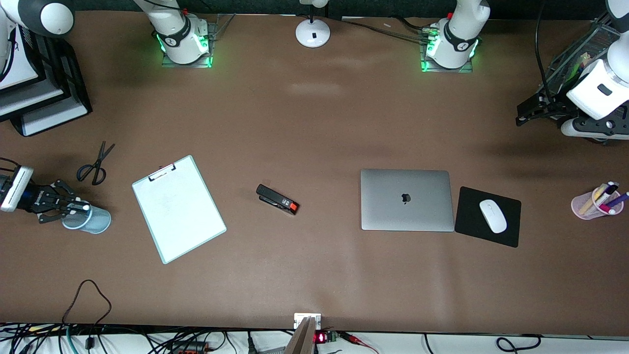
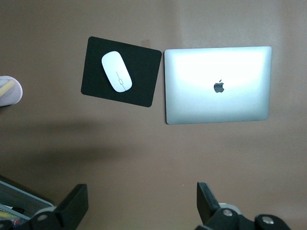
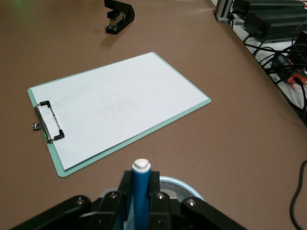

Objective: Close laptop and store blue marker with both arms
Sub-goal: 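Open the right gripper to release the marker in the cup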

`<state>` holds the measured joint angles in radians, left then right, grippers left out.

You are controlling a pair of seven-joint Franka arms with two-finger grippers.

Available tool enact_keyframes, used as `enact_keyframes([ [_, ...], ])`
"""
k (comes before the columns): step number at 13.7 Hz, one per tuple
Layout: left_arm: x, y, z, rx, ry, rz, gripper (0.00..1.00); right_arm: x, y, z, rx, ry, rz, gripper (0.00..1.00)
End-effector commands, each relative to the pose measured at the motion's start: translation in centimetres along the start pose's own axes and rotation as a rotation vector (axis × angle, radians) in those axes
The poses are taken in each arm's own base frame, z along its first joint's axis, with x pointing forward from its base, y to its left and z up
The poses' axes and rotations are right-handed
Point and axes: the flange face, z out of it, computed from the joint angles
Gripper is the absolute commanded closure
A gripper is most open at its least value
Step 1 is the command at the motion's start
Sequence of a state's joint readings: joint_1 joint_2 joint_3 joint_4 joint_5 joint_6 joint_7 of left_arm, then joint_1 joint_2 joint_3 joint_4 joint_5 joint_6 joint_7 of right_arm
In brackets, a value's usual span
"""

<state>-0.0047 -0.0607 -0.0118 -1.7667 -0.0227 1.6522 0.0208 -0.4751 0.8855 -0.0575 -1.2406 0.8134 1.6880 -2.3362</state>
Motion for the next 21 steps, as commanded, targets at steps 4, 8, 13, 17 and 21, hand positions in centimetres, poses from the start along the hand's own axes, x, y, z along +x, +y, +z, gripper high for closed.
enact_keyframes([
  [4, -0.1, -0.1, -0.8, -0.007, -0.001, 0.018, 0.0, 3.1, 2.3, -3.4, -0.057, -0.026, 0.066, 0.0],
  [8, -0.1, 0.0, -0.8, -0.008, -0.001, 0.019, 0.0, 6.5, 1.4, -5.7, 0.044, -0.056, 0.213, 0.0],
  [13, -0.1, 0.0, -0.8, -0.008, -0.001, 0.02, 0.0, 16.6, 1.0, -10.0, 0.115, -0.177, 0.352, 0.0],
  [17, -0.1, -0.1, -0.8, -0.007, -0.001, 0.02, 0.0, 25.7, 1.2, -10.0, 0.129, -0.307, 0.441, 0.0],
  [21, -0.1, -0.1, -0.8, -0.007, -0.001, 0.02, 0.0, 33.0, 2.2, -7.1, 0.103, -0.451, 0.535, 0.0],
])
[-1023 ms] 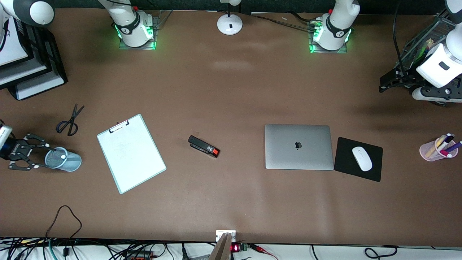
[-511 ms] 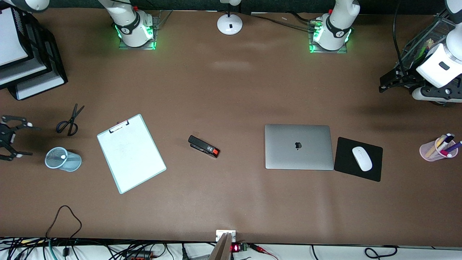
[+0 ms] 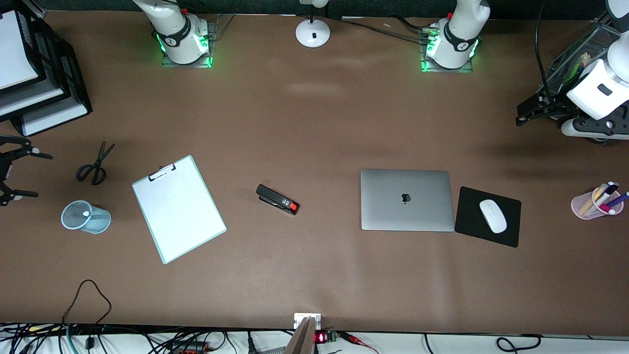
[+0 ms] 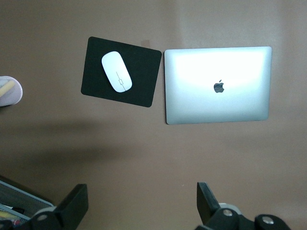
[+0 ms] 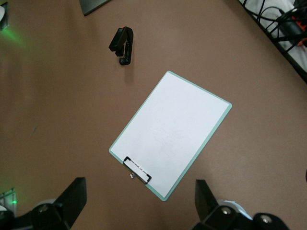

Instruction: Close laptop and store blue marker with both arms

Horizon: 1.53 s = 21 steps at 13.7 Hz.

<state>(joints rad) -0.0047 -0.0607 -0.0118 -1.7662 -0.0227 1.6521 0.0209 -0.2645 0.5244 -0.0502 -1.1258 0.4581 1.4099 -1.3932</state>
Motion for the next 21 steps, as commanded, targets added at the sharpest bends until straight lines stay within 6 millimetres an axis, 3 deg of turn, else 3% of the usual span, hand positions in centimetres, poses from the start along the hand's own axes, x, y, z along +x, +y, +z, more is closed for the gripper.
enact_keyframes([
  [1, -0.1, 0.0, -0.8, -0.008, -0.002, 0.019, 0.0, 4.7, -1.7, 0.6, -0.025, -0.079, 0.078, 0.0],
  [3, -0.1, 0.0, -0.8, -0.008, -0.001, 0.033, 0.0, 9.0, -4.2, 0.4, -0.073, -0.097, 0.168, 0.0],
  [6, -0.1, -0.2, -0.8, -0.009, -0.001, 0.035, 0.0, 13.3, -7.0, 2.1, -0.135, -0.182, 0.378, 0.0],
  [9, -0.1, -0.2, -0.8, -0.009, -0.003, 0.035, 0.0, 16.2, -9.8, 4.1, -0.204, -0.263, 0.584, 0.0],
  [11, -0.1, -0.2, -0.8, -0.009, -0.001, 0.035, 0.0, 16.9, -10.9, 6.1, -0.241, -0.311, 0.744, 0.0],
  [14, -0.1, -0.2, -0.8, -0.009, -0.003, 0.035, 0.0, 14.9, -11.6, 8.3, -0.314, -0.305, 0.947, 0.0],
  [16, -0.1, -0.2, -0.8, -0.009, -0.003, 0.035, 0.0, 12.8, -12.9, 8.0, -0.39, -0.354, 0.991, 0.0],
  [19, -0.1, -0.2, -0.8, -0.009, -0.001, 0.035, 0.0, 8.2, -12.0, 2.5, -0.439, -0.283, 1.068, 0.0],
  [21, -0.1, -0.2, -0.8, -0.009, -0.001, 0.035, 0.0, 7.8, -12.4, -0.5, -0.473, -0.231, 1.102, 0.0],
])
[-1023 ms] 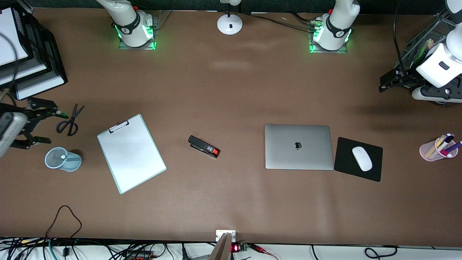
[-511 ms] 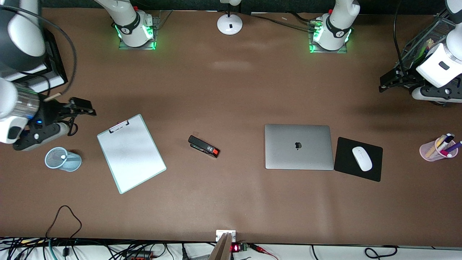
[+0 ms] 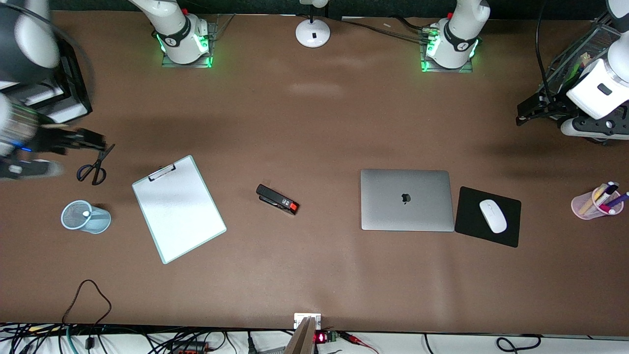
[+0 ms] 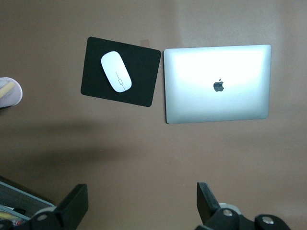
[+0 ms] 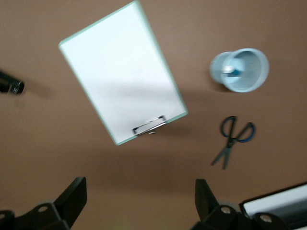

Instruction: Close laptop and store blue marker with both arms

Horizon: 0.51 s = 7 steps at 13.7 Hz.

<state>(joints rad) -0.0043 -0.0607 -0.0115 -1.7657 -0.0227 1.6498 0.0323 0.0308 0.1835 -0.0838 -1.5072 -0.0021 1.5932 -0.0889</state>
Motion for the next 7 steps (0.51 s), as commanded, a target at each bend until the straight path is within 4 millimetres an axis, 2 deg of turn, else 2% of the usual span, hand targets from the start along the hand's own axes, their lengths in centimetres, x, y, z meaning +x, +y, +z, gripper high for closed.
enact_keyframes([
  [1, 0.0, -0.2, -0.8, -0.009, 0.0, 0.024, 0.0, -2.0, 1.8, -3.1, -0.005, 0.028, 0.074, 0.0],
  [4, -0.1, -0.2, -0.8, -0.009, -0.001, 0.024, 0.0, -4.2, 1.3, -5.9, -0.033, 0.036, 0.07, 0.0],
  [7, -0.1, -0.2, -0.8, -0.009, -0.001, 0.024, 0.0, -6.6, 1.1, -5.2, -0.019, 0.025, 0.078, 0.0],
])
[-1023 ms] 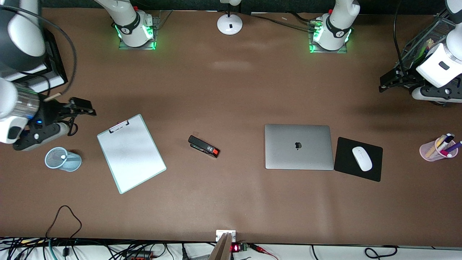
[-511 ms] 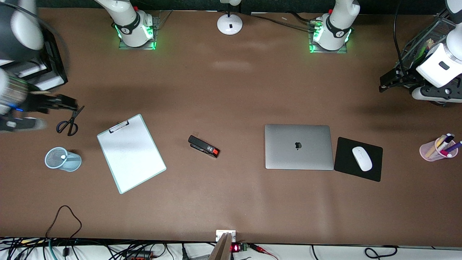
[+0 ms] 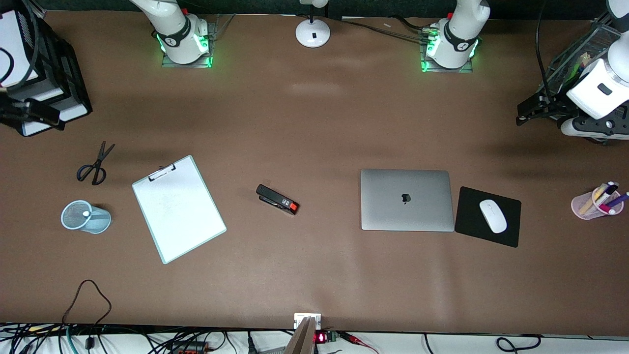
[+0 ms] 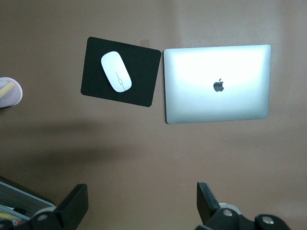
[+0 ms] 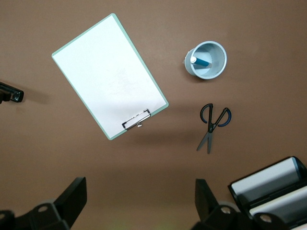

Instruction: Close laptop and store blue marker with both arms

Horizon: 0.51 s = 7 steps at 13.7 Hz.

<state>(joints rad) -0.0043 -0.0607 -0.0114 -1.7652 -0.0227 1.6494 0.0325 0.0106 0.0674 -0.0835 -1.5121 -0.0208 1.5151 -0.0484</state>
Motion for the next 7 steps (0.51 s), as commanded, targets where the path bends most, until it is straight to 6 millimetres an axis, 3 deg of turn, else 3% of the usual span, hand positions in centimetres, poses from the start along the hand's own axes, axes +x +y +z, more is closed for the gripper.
enact_keyframes([
  [1, -0.1, -0.2, -0.8, -0.009, -0.001, 0.024, 0.0, -2.4, 0.2, 0.2, -0.005, 0.0, 0.02, 0.0],
  [7, -0.1, -0.2, -0.8, -0.009, -0.001, 0.024, 0.0, -3.5, 0.1, -1.1, -0.001, 0.009, 0.017, 0.0],
])
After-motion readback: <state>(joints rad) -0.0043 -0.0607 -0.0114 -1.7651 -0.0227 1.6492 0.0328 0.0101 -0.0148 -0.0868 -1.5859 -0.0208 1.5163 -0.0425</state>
